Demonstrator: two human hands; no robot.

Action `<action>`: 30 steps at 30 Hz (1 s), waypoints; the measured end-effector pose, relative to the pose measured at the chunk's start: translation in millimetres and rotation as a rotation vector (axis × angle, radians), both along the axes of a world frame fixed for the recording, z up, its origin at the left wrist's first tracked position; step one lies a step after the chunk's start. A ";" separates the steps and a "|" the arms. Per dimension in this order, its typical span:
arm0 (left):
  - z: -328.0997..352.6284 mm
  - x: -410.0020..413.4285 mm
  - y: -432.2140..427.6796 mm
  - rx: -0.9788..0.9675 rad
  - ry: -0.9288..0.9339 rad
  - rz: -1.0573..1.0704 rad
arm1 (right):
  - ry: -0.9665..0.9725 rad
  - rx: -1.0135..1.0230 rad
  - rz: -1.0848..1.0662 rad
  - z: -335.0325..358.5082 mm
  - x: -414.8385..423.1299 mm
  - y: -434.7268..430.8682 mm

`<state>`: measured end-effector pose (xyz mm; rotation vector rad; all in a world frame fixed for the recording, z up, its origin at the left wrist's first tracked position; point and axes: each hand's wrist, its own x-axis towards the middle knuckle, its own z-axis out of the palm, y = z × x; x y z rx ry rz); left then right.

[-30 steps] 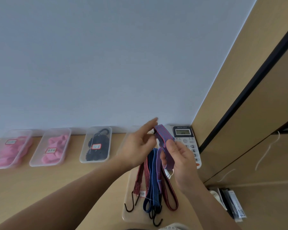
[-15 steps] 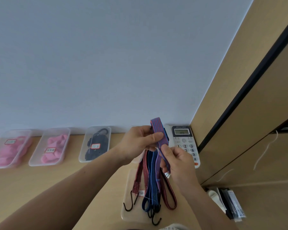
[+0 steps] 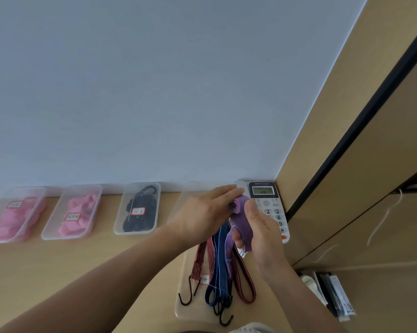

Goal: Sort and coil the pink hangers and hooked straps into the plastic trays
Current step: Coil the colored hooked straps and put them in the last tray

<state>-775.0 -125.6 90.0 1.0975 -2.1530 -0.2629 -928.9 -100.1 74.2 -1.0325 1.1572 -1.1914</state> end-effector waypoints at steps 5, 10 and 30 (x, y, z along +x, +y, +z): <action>-4.6 3.6 -6.2 0.087 -0.081 -0.066 | -0.016 -0.035 0.002 2.2 -1.3 -1.6; 8.2 -6.0 -4.5 0.835 0.650 0.003 | -0.030 -0.067 0.035 0.2 -1.3 -0.7; 18.3 2.4 -11.1 0.727 0.624 0.042 | 0.128 -0.027 0.017 -4.2 -2.8 1.1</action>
